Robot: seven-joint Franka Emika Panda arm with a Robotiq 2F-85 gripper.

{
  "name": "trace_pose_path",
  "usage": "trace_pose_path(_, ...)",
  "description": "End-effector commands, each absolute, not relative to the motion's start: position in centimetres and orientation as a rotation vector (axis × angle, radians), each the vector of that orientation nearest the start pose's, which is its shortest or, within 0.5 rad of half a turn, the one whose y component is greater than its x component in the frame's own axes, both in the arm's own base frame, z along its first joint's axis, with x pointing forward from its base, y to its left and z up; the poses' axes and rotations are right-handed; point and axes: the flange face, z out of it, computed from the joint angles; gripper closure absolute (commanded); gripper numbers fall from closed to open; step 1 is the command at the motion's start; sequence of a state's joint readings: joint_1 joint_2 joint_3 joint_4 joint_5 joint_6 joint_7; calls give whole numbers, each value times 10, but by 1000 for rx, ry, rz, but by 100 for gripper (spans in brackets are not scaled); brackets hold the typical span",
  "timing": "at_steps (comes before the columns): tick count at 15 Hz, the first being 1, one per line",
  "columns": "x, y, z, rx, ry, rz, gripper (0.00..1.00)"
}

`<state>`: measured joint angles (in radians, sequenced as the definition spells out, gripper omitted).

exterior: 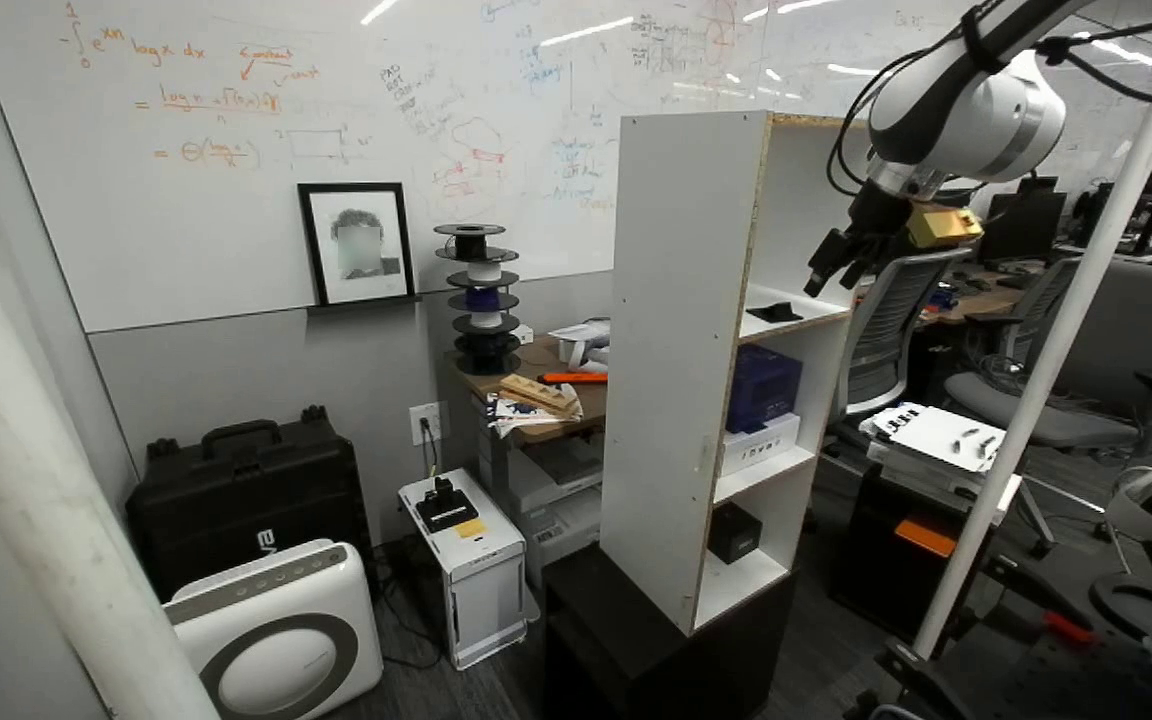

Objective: Pick the black object and put it on top of the cabinet

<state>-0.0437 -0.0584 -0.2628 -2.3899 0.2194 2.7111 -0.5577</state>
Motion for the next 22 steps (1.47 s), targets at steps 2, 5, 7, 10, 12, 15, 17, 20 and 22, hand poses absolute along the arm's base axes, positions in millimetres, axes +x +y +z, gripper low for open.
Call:
trace_pose_path(2,524,-154,356,-3067,-28,-760,0)
trace_pose_path(5,537,-153,350,-3058,-4,-801,25)
trace_pose_path(7,541,-154,350,-3057,-4,-825,42)
trace_pose_path(10,547,-155,350,-3053,-4,-842,67)
trace_pose_path(12,549,-155,349,-3049,-4,-849,82)
trace_pose_path(15,546,-160,348,-3036,5,-831,83)
trace_pose_path(17,534,-163,349,-3019,14,-806,83)
trace_pose_path(20,503,-172,361,-3011,12,-787,83)
trace_pose_path(22,477,-182,373,-2998,38,-794,83)
